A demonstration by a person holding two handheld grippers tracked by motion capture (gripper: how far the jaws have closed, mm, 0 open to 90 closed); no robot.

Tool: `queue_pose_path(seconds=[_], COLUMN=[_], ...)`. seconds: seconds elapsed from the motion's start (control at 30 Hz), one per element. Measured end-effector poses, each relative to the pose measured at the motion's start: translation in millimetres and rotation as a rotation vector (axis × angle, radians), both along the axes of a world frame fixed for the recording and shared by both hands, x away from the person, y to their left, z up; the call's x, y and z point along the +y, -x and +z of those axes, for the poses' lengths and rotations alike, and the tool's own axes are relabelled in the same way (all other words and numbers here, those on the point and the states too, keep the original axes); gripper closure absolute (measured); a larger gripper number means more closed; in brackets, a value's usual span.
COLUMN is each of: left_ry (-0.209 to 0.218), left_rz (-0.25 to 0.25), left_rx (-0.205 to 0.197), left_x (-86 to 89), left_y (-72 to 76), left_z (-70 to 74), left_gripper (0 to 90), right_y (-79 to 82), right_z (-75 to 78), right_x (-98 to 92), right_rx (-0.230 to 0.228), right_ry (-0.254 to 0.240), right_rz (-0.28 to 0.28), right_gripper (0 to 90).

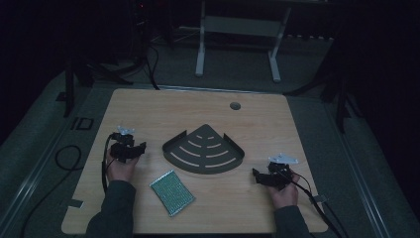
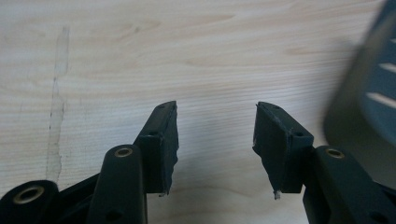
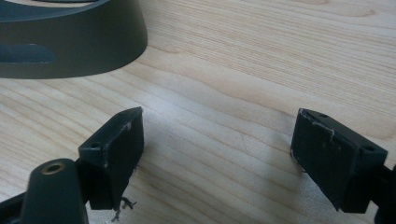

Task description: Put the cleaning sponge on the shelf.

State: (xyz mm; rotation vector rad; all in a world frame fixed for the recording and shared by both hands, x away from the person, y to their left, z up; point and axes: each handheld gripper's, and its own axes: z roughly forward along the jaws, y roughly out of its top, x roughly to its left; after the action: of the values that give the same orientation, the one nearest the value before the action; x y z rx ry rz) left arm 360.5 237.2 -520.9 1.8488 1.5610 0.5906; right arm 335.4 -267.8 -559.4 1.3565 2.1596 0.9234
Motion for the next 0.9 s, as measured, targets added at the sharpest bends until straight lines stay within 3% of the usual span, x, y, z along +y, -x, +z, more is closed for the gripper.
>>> queue_pose_path(seconds=[0.1,0.3,0.4,0.5,0.6,0.7,0.9], left_ry=[0.056,0.122,0.124,0.104,0.119,0.110,0.118], left_rz=[-0.061,-0.133,-0.167,-0.235,-0.297,-0.324,-0.405], left_rx=[-0.046,-0.109,-0.106,-0.108,-0.092,-0.074,-0.022], left_x=[0.1,-0.6,-4.9,-15.1,-26.8,-37.2,-54.4], left_y=[11.6,31.9,41.3,50.4,58.7,63.4,72.7], left_z=[14.4,35.7,40.8,44.9,48.9,50.6,39.2], left_gripper=[50.8,55.6,58.5,62.2,70.2,77.9,83.5], right_y=[0.0,-0.1,-0.2,-0.2,-0.3,-0.3,-0.3], right_z=[0.0,0.1,0.1,0.1,0.1,0.1,0.1], right_x=[-0.1,-0.2,-0.3,-0.3,-0.3,-0.3,-0.3], right_rx=[0.000,0.001,0.001,0.001,0.002,0.002,0.002], right_ry=[0.000,0.001,0.001,0.001,0.000,0.000,0.000], right_rz=[0.002,0.003,0.005,0.005,0.006,0.006,0.006], right_gripper=[16.9,16.9,16.9,16.9,16.9,16.9,16.8])
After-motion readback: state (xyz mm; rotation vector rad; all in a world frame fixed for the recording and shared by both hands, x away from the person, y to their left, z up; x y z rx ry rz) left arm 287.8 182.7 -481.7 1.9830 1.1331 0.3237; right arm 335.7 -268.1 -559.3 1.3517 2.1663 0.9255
